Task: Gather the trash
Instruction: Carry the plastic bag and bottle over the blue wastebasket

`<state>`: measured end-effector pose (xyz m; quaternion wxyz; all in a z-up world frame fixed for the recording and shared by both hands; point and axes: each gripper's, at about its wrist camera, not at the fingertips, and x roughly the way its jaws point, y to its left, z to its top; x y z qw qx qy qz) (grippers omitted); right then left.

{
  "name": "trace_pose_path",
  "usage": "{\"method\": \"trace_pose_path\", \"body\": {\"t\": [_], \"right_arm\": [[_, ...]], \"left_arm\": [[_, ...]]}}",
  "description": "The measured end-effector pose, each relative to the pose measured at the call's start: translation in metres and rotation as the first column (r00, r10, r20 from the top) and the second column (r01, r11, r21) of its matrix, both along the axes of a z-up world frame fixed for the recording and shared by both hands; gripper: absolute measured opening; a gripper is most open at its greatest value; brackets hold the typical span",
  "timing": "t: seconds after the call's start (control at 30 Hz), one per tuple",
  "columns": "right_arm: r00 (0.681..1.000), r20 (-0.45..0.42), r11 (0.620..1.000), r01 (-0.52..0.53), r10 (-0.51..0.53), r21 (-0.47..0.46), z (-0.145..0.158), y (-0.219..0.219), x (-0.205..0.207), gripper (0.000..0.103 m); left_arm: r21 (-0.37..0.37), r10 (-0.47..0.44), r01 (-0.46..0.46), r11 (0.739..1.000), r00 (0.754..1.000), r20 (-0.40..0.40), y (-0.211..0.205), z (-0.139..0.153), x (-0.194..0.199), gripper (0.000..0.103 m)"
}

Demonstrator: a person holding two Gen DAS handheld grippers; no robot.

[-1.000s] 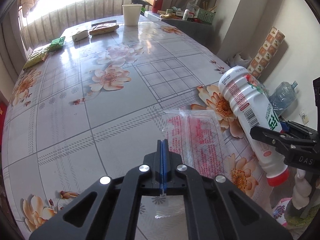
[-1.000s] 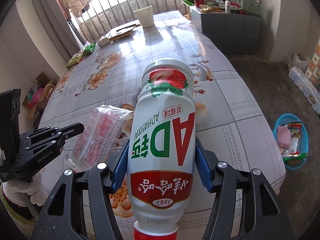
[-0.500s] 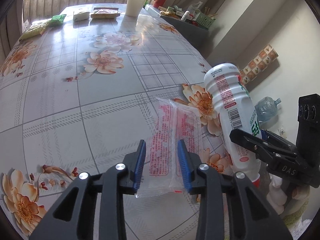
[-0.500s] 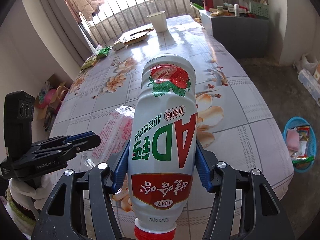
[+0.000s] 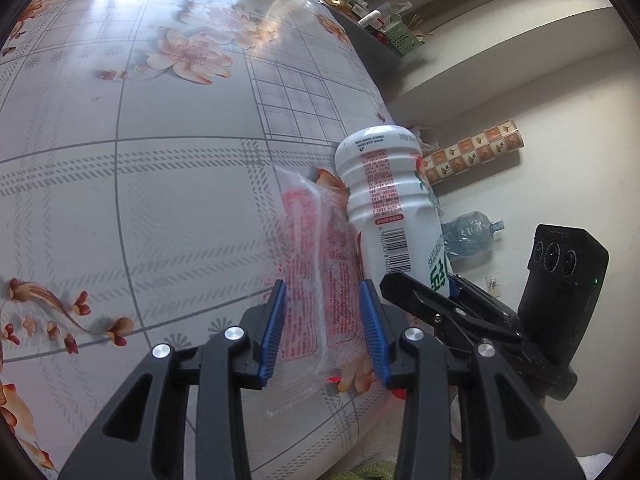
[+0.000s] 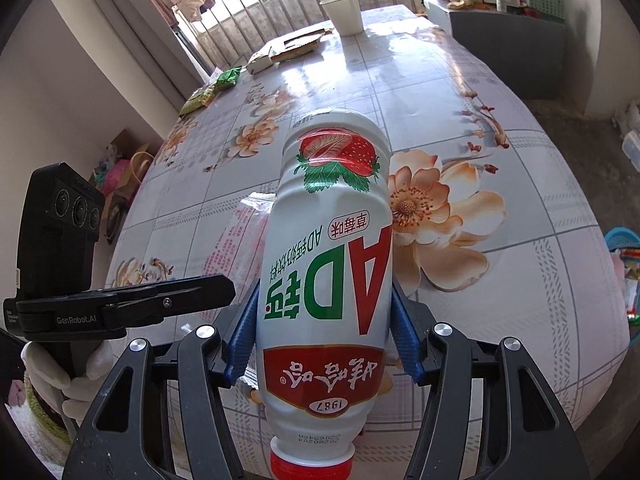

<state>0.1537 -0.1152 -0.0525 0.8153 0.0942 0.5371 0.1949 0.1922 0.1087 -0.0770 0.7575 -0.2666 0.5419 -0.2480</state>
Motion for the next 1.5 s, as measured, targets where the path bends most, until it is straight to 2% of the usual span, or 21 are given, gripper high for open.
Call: {"method": "trace_pose_path", "body": {"t": [0.07,0.1,0.2,0.27,0.33,0.37,0.5,0.63,0.8,1.07,1.2,1.33,1.43,1.5], "right_arm": [[1.000,-0.004,1.000,0.003,-0.003,0.013,-0.001,-0.004,0.000,0.056],[1.000,-0.006,1.000,0.005,-0.005,0.019,-0.001,-0.004,0.000,0.056],[1.000,-0.007,1.000,0.007,-0.007,0.027,-0.002,-0.004,0.000,0.056],[1.000,-0.005,1.000,0.007,-0.007,0.029,-0.002,-0.005,0.000,0.056],[1.000,-0.006,0.999,0.008,-0.008,0.032,-0.002,-0.004,0.000,0.056],[1.000,-0.007,0.999,0.010,-0.010,0.035,-0.002,-0.005,0.000,0.056],[1.000,-0.007,0.999,0.016,-0.016,0.046,-0.002,-0.007,-0.002,0.055],[0.999,0.003,0.998,0.034,-0.034,0.059,0.001,-0.013,-0.003,0.055],[0.997,0.023,0.993,0.073,-0.076,0.094,0.010,-0.030,-0.007,0.055],[0.976,0.078,0.970,0.189,-0.203,0.154,0.033,-0.081,-0.020,0.055],[0.946,0.110,0.941,0.283,-0.306,0.186,0.045,-0.124,-0.031,0.055],[0.893,0.121,0.890,0.403,-0.433,0.214,0.050,-0.180,-0.050,0.055],[0.829,0.108,0.824,0.515,-0.549,0.235,0.047,-0.230,-0.067,0.055],[0.771,0.082,0.762,0.597,-0.632,0.252,0.041,-0.266,-0.079,0.055]], "left_arm": [[-0.053,-0.012,0.012,0.999,1.000,0.004,0.000,0.002,-0.002,0.036],[-0.051,-0.016,0.017,0.999,1.000,0.010,-0.001,0.003,-0.003,0.036],[0.077,-0.019,0.015,0.997,0.999,0.047,-0.010,0.009,-0.008,0.036],[0.164,-0.029,0.017,0.986,0.997,0.072,-0.017,0.011,-0.010,0.023],[0.214,-0.037,0.016,0.977,0.995,0.097,-0.020,0.013,-0.012,0.014],[0.227,-0.042,0.016,0.974,0.993,0.107,-0.021,0.014,-0.013,0.009],[0.243,-0.056,0.019,0.970,0.988,0.144,-0.024,0.019,-0.016,0.000],[0.286,-0.075,0.018,0.958,0.979,0.192,-0.026,0.024,-0.014,0.000],[0.290,-0.095,0.026,0.957,0.970,0.226,-0.040,0.042,-0.015,0.000],[0.285,-0.162,0.073,0.956,0.939,0.303,-0.077,0.079,-0.006,0.000],[0.278,-0.225,0.134,0.951,0.916,0.331,-0.114,0.096,0.008,0.000],[0.282,-0.309,0.213,0.935,0.881,0.358,-0.166,0.110,0.021,0.000],[0.279,-0.378,0.289,0.916,0.855,0.354,-0.215,0.113,0.035,0.000],[0.287,-0.424,0.336,0.897,0.837,0.346,-0.249,0.111,0.045,0.000]]}}
